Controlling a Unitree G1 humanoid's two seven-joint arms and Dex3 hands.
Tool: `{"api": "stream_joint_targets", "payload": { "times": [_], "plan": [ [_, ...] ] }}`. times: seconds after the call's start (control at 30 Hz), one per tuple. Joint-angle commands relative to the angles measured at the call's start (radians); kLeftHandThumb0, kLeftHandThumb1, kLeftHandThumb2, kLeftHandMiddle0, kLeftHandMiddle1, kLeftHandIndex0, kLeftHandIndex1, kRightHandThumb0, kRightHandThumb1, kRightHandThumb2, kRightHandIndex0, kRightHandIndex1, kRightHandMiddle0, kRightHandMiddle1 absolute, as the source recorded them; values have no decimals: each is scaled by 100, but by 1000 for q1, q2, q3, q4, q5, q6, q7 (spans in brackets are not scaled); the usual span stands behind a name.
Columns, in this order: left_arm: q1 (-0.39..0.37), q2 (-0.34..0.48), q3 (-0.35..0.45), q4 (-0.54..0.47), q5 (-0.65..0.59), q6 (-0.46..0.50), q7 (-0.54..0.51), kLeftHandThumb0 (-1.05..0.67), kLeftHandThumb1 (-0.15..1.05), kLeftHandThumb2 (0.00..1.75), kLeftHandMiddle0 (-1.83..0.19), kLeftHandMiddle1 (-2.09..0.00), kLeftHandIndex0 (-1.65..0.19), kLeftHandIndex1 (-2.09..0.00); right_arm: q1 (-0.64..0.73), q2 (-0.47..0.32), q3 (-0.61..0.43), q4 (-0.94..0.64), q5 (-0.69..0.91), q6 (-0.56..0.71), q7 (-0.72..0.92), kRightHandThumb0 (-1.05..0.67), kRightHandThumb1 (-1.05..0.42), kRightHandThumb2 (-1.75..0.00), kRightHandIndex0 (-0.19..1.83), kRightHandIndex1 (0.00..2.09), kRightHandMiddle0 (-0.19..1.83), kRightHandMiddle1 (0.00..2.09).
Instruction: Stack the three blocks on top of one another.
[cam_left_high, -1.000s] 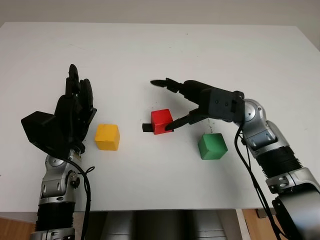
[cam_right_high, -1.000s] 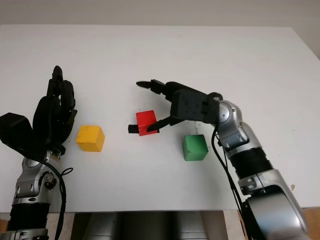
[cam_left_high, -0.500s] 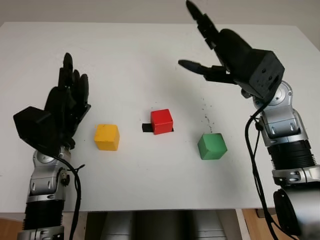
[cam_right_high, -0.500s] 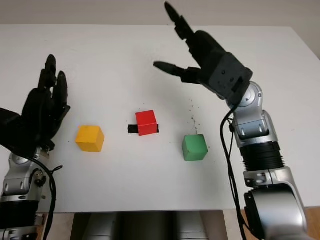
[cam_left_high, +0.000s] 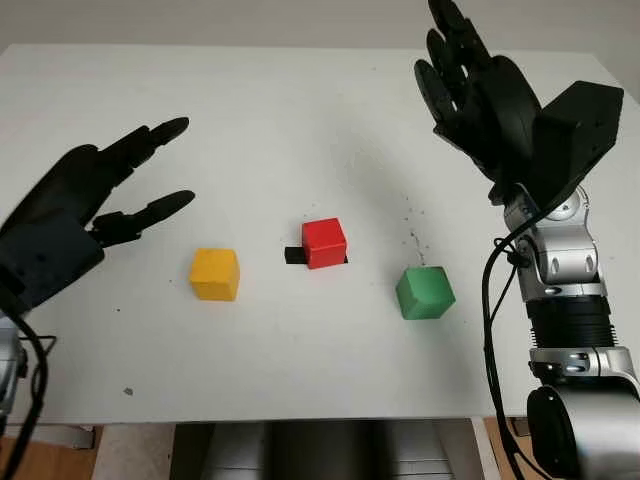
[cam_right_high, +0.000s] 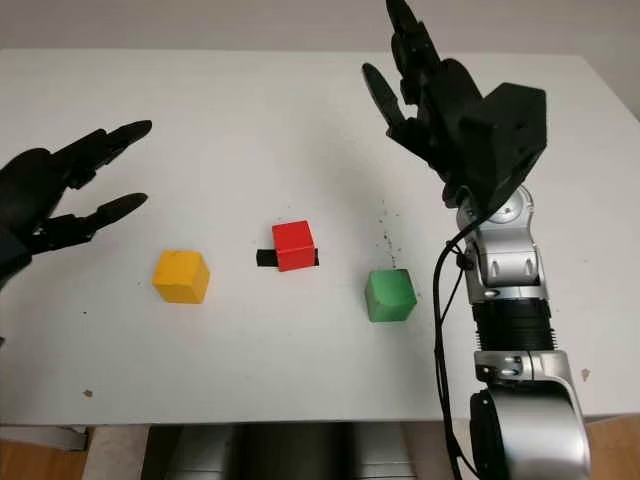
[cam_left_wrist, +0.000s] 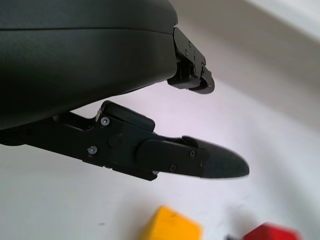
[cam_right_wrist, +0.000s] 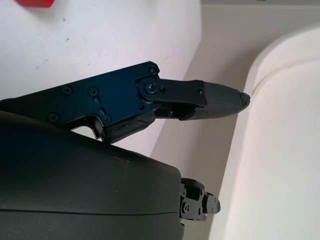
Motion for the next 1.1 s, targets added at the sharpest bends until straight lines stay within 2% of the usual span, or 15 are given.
{"api": "stream_joint_targets", "payload": {
  "times": [0.0,0.2,0.43,0.6,0.73,1.07],
  "plan": [
    [10,56,-8,-35,25,10,-34,-85,104,9,-8,-4,-38,-8,10,7,-23,-37,26,34,-9,-67,-105,-49,-14,3,-15,5],
    [26,156,-56,-95,153,12,-111,-88,102,6,-5,-4,-41,-8,40,17,-42,-75,63,73,-30,-70,-105,-52,-15,4,-12,6],
    [57,179,-96,-161,282,-14,-134,-90,102,5,-1,-4,-38,-6,57,27,-35,-97,58,83,-60,-71,-105,-52,-15,4,-12,6],
    [63,165,-119,-179,306,-20,-153,-90,100,5,5,-3,-33,-3,50,31,-43,-101,69,99,-73,-70,-105,-50,-14,5,-11,7],
    [68,159,-139,-171,299,-64,-157,-94,103,6,6,-4,-30,-2,48,27,-41,-101,72,104,-68,-69,-105,-51,-15,5,-12,6],
    [86,139,-151,-178,290,-84,-178,-97,104,6,9,-5,-25,-2,52,40,-26,-95,53,109,-83,-68,-105,-53,-15,5,-11,7]
  ]
}}
